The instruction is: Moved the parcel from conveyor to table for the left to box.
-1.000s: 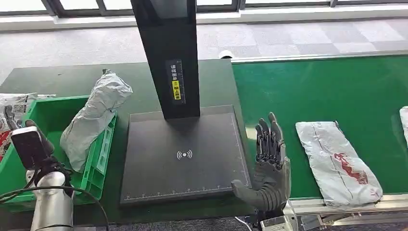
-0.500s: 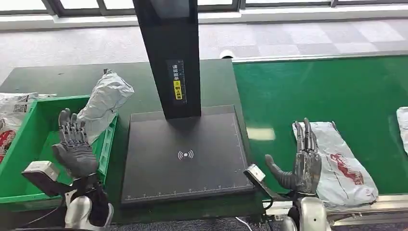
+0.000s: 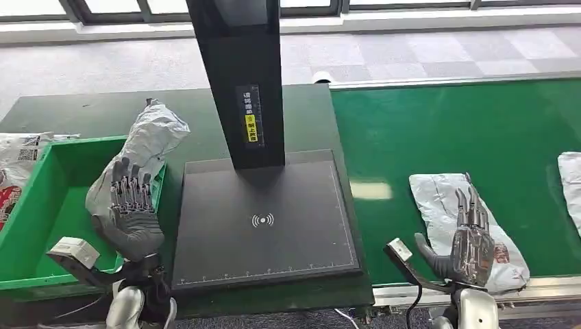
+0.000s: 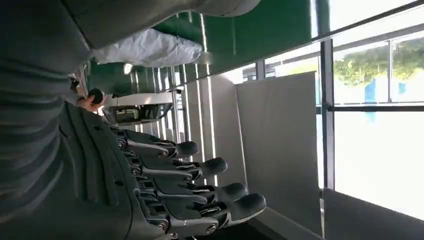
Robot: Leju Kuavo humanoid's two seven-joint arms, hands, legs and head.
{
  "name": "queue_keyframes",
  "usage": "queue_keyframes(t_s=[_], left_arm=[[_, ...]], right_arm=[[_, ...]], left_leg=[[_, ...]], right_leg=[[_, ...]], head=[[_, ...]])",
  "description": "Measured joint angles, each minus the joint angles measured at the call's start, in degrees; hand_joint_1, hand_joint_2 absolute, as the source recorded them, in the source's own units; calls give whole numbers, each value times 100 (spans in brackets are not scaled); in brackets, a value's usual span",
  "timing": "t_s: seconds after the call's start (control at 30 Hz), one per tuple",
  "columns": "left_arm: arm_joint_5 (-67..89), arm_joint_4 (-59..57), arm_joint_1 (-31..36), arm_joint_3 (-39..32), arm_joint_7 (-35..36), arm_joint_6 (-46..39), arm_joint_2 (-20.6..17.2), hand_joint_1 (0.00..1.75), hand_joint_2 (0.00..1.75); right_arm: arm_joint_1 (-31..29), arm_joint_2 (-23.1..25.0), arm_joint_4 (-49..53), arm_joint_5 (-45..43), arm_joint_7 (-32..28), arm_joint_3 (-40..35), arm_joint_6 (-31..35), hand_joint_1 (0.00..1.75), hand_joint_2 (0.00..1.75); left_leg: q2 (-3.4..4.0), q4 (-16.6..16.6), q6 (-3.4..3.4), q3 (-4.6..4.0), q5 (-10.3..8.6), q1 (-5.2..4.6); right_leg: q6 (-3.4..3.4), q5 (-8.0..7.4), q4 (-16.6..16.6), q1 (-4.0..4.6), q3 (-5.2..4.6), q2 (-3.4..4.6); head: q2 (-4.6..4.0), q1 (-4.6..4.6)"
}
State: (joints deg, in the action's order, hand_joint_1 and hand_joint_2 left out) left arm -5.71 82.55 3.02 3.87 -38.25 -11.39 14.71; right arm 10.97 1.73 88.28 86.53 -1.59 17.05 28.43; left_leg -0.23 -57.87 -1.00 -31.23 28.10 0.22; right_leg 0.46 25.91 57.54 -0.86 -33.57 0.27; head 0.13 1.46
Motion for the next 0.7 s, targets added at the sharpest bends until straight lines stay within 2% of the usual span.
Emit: queue_keyframes(t_s=[0.17,0.3,0.33,0.37,0.4,0.53,0.7], left_arm=[[-37,-11,2,37,2,112,0,0,0],[-37,-20,3,63,2,144,0,0,0],[-37,-24,4,68,2,146,0,0,0],[-37,-33,5,68,2,151,0,0,0],[-37,-44,8,68,2,160,0,0,0],[-22,-145,80,74,2,230,-4,0,0],[48,-400,199,125,-33,321,-11,0,0]], right_arm=[[-114,-125,-366,-11,85,173,-824,0,175],[-248,-268,-832,-77,28,336,-883,0,175],[-271,-291,-892,-83,24,348,-883,0,0],[-300,-306,-977,-81,15,387,-905,0,0],[-340,-319,-1060,-72,42,415,-977,0,175],[-737,-494,-1739,-206,-44,512,-1055,0,175],[-1455,-673,-3435,-378,-297,573,-765,0,175]], left_leg=[[0,0,3,-1,-1,1],[-1,-1,6,-2,-1,0],[-1,-1,6,-2,0,0],[-1,-1,6,-1,0,0],[0,-1,7,-1,0,0],[1,-1,7,-1,-1,0],[12,-2,11,2,-6,0]], right_leg=[[2,-1,0,-9,2,0],[6,-4,-1,-16,2,-1],[6,-4,-1,-16,1,-1],[6,-4,-1,-16,1,-1],[6,-4,-1,-15,1,0],[7,-4,-1,-15,1,1],[13,-11,-1,-15,1,9]], head=[[0,2],[0,2],[0,2],[0,2],[0,0],[0,2],[0,0]])
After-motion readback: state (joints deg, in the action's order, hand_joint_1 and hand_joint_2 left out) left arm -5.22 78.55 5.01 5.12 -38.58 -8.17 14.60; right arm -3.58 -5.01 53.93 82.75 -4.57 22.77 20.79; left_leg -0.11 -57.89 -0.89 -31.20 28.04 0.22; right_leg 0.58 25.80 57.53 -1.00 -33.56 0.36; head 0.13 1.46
